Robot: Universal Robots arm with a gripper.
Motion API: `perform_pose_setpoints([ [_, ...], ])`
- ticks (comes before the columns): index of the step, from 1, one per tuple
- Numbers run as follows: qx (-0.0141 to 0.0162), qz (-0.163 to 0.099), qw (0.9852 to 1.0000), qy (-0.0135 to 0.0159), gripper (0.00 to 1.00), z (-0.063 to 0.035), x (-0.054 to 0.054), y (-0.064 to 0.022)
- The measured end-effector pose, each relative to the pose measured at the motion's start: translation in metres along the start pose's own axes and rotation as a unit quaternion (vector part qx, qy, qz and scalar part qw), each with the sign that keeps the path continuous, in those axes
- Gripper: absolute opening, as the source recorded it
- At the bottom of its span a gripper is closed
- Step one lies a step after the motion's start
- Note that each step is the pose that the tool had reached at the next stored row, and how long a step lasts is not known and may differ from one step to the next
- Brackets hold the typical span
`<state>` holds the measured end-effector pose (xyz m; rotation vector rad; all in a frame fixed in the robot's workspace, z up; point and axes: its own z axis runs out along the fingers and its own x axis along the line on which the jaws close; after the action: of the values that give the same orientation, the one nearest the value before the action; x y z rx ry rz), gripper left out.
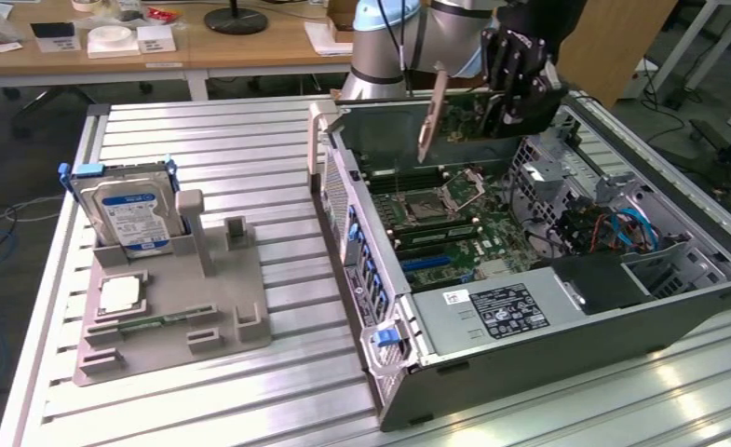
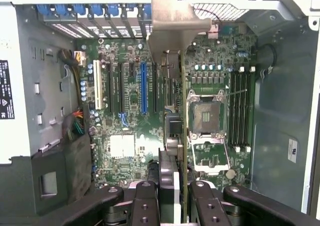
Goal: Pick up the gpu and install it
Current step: 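Insert the gpu into the slot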
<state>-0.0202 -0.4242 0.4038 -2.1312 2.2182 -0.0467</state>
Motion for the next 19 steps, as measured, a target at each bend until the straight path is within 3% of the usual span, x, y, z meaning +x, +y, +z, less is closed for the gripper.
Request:
perform_pose_setpoints([
  [4,0.0007,0.03,0.9996,0.002,0.28,0.0014,0.0002,0.0001],
  [19,0.0007,0.03,0.9996,0.002,0.28,0.0065,0.004,0.0004],
])
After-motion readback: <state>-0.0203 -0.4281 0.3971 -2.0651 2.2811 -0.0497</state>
